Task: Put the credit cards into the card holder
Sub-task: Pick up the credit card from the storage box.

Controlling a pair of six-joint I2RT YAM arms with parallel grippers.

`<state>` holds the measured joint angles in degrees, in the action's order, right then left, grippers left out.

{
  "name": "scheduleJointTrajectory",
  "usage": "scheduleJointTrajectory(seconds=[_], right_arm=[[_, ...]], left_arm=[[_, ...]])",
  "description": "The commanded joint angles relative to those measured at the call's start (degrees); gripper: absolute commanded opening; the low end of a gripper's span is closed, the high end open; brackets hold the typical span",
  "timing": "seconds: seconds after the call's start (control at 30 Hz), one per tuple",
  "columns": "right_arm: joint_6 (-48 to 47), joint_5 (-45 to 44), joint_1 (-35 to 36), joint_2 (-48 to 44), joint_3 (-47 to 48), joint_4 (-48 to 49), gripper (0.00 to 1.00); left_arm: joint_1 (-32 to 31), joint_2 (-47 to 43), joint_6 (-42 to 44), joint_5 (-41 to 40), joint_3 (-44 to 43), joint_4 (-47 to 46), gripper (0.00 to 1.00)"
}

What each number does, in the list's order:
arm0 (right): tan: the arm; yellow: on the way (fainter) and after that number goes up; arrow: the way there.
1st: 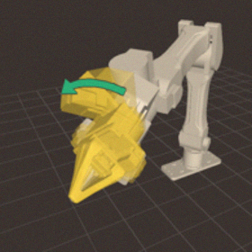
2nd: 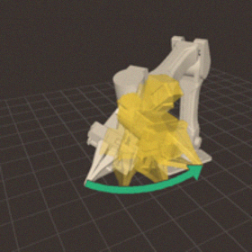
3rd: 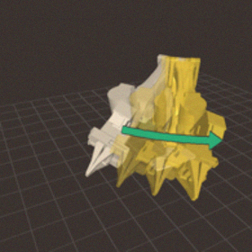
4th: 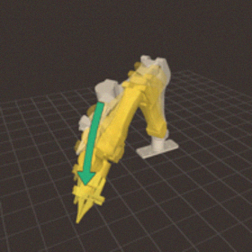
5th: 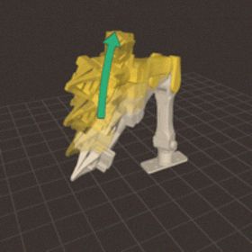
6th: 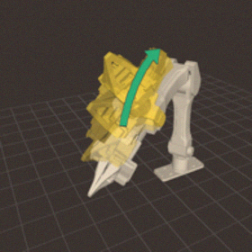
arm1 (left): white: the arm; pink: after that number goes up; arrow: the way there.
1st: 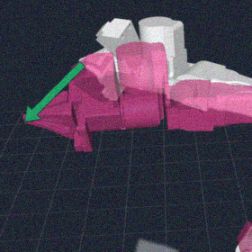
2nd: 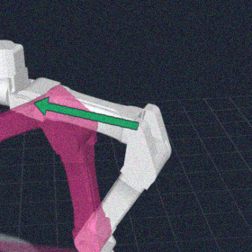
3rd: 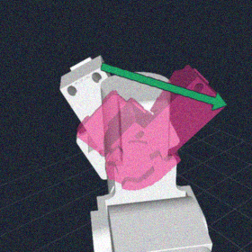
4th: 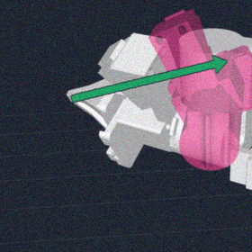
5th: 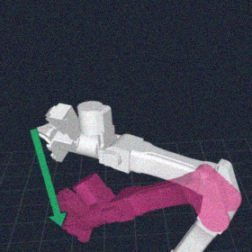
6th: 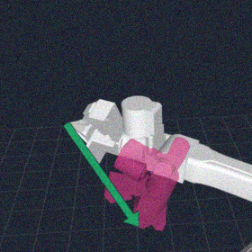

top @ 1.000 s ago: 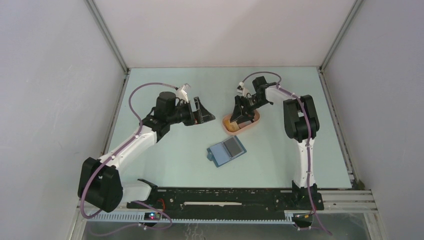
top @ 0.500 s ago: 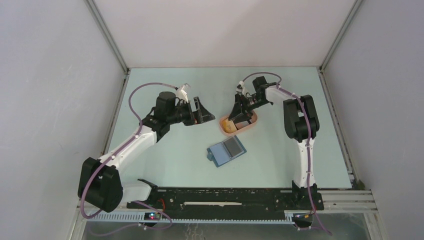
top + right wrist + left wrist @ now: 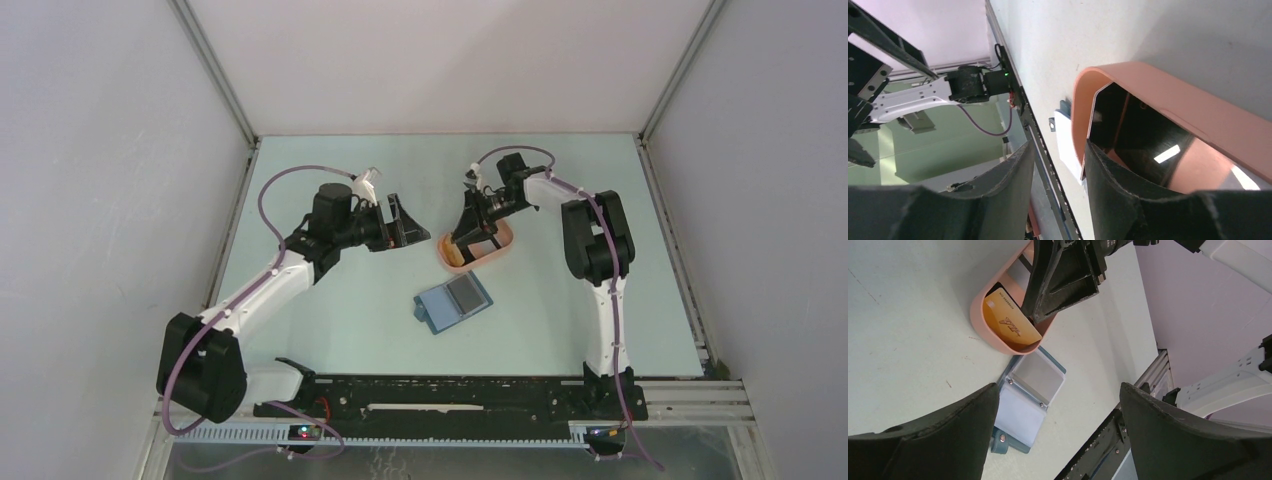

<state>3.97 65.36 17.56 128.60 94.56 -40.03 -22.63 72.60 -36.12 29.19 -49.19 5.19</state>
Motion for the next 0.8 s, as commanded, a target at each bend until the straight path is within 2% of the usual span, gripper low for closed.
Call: scheduleJointTrajectory(seconds=[0.0, 0.1, 0.33, 0.57, 0.77], right_arm=[[-1.4, -7.7, 1.1, 0.1, 0.7, -0.4, 0.51], [-2.5, -10.6, 1.7, -0.3, 0.9, -0.9, 0.53], [-3.2, -11.1, 2.6, 0.3, 1.4, -1.5, 0.54], [-6.0, -22.3, 2.0, -3.6, 1.3, -0.6, 0.63], [-7.3, -25.3, 2.6, -2.3, 1.7, -0.8, 0.64]], left_arm=[[0.5, 0.0, -0.8, 1.7, -3.3, -1.7, 0.95], [0.5, -0.1, -0.8, 1.8, -3.2, -1.7, 0.95], [0.6, -0.1, -0.8, 1.8, -3.2, -1.7, 0.95], [0.6, 0.0, -0.9, 1.8, -3.2, -1.7, 0.95], [0.6, 0.1, -0.8, 1.7, -3.2, -1.7, 0.95]])
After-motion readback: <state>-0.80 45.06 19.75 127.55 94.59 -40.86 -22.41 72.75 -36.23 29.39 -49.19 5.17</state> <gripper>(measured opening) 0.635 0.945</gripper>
